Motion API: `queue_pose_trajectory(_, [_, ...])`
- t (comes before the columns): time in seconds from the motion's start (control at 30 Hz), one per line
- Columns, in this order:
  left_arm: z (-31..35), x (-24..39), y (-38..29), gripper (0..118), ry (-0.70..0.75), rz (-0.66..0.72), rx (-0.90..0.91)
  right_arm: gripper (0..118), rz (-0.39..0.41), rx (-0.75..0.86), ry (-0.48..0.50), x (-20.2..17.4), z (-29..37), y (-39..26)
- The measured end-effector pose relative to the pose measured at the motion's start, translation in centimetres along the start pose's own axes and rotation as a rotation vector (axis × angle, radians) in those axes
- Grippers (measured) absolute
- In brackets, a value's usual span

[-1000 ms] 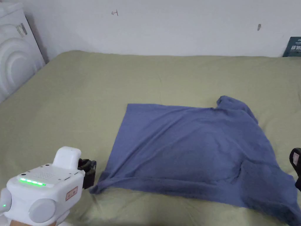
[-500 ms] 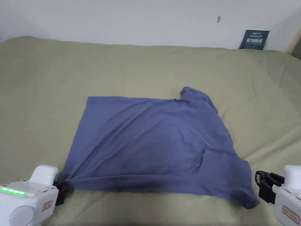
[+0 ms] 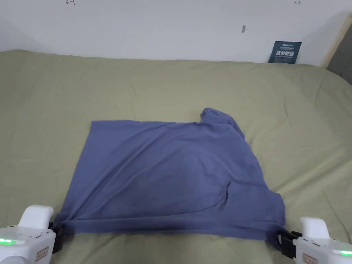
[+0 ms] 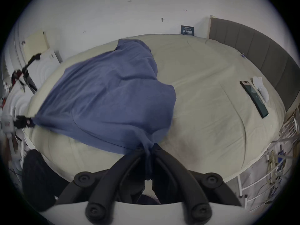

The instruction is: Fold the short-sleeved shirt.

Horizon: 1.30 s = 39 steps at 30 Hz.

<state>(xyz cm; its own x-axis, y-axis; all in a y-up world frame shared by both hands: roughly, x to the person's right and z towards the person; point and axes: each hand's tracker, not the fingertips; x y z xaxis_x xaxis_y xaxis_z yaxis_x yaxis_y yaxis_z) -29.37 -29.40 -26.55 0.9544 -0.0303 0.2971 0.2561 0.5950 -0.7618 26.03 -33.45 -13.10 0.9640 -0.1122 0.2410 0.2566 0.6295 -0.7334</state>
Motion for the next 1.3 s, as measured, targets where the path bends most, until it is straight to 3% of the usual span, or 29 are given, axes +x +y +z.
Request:
queue_pose_trajectory(0.1, [1.1, -0.6, 0.3, 0, 0.005, -0.016, 0.007, 6, -0.043, 0.071, 0.021, 0.5, 2.5, 1.1])
queue_pose_trajectory(0.2, [2.5, -1.1, 0.8, 0, 0.018, -0.070, 0.022, 6, -0.031, 0.055, 0.035, 0.8, 5.0, 2.6])
queue_pose_trajectory(0.37, [4.7, -1.2, 3.5, 0, 0.022, -0.131, 0.050, 6, 0.123, 0.029, 0.021, -0.4, 7.9, 6.7])
queue_pose_trajectory(0.47, [3.9, -1.5, 6.7, 0, 0.012, -0.138, 0.062, 6, 0.139, 0.051, 0.031, -1.2, 7.7, 10.7])
queue_pose_trajectory(0.67, [-3.1, -1.9, 15.8, 0, -0.026, -0.071, -0.053, 7, 0.132, 0.008, 0.010, -3.2, 0.5, 20.6])
queue_pose_trajectory(0.73, [-6.6, -2.1, 18.0, 0, -0.016, -0.037, -0.110, 7, 0.115, -0.081, 0.006, -3.6, -3.9, 22.8])
queue_pose_trajectory(0.87, [-12.4, -1.7, 19.4, 0, 0.021, 0.029, -0.216, 7, 0.086, -0.164, -0.045, -3.5, -11.0, 23.5])
queue_pose_trajectory(0.97, [-13.1, -1.3, 18.5, 0, 0.008, 0.046, -0.215, 14, 0.090, -0.196, -0.065, -3.0, -12.5, 22.3])
queue_pose_trajectory(1.0, [-13.0, -1.2, 18.1, 7, 0.010, 0.053, -0.195, 52, 0.088, -0.186, -0.063, -2.7, -12.3, 21.9])
queue_pose_trajectory(1.03, [-12.4, -1.2, 17.8, 33, -0.002, 0.057, -0.176, 89, 0.078, -0.159, -0.040, -2.5, -11.9, 21.5])
queue_pose_trajectory(1.07, [-11.3, -1.1, 17.5, 76, -0.012, 0.032, -0.127, 106, 0.085, -0.160, -0.022, -2.3, -11.4, 21.1])
queue_pose_trajectory(1.1, [-10.1, -0.8, 16.9, 114, -0.005, -0.023, -0.074, 100, 0.122, -0.107, -0.034, -2.7, -10.2, 20.7])
queue_pose_trajectory(1.13, [-8.2, -0.3, 15.8, 118, 0.040, -0.074, 0.031, 94, 0.164, -0.003, -0.085, -2.8, -8.8, 20.1])
queue_pose_trajectory(1.2, [-3.9, 0.2, 14.1, 117, 0.089, -0.074, 0.251, 95, 0.215, 0.167, -0.115, -3.6, -5.3, 18.6])
queue_pose_trajectory(1.3, [3.6, 2.6, 9.8, 117, 0.060, -0.078, 0.582, 96, 0.164, 0.413, 0.054, -4.3, 1.0, 14.8])
